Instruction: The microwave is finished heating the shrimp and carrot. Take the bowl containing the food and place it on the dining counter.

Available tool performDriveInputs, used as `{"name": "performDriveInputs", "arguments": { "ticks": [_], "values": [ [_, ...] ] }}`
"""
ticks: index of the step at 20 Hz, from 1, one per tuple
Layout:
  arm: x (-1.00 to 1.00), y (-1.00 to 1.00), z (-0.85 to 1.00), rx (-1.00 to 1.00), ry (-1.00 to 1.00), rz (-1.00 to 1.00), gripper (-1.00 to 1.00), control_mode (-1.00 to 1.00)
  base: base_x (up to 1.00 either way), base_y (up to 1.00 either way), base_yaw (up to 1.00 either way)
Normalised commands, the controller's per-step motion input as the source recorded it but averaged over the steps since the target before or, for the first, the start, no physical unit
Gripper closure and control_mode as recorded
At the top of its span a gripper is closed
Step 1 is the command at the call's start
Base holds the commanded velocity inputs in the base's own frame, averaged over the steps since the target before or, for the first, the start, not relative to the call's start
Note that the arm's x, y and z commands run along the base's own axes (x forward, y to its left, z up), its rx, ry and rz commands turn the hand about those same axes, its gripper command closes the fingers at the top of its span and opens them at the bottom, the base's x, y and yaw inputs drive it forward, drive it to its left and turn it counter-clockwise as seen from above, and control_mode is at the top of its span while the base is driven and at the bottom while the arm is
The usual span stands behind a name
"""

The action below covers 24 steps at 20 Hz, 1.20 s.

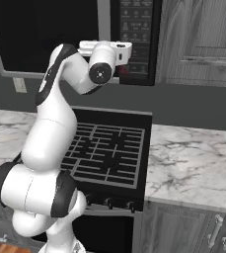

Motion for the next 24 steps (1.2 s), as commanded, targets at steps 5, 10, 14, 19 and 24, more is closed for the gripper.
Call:
{"name": "performDriveInputs", "arguments": {
  "ticks": [5, 10, 14, 19, 24],
  "values": [
    [0.59, 0.00, 0.00, 0.00, 0.03, 0.00, 1.00, -1.00, 0.00, 0.00, 0.00],
    [0.04, 0.00, 0.00, 0.00, 0.00, 0.00, 1.00, -1.00, 0.00, 0.00, 0.00],
    [0.00, 0.00, 0.00, 0.00, 0.00, 0.00, 1.00, -1.00, 0.00, 0.00, 0.00],
    [-0.34, 0.00, 0.00, 0.00, 0.00, 0.00, 1.00, -1.00, 0.00, 0.00, 0.00],
    [-0.93, 0.03, 0.21, 0.00, -0.02, 0.00, 1.00, -1.00, 0.00, 0.00, 0.00]
  ]
}}
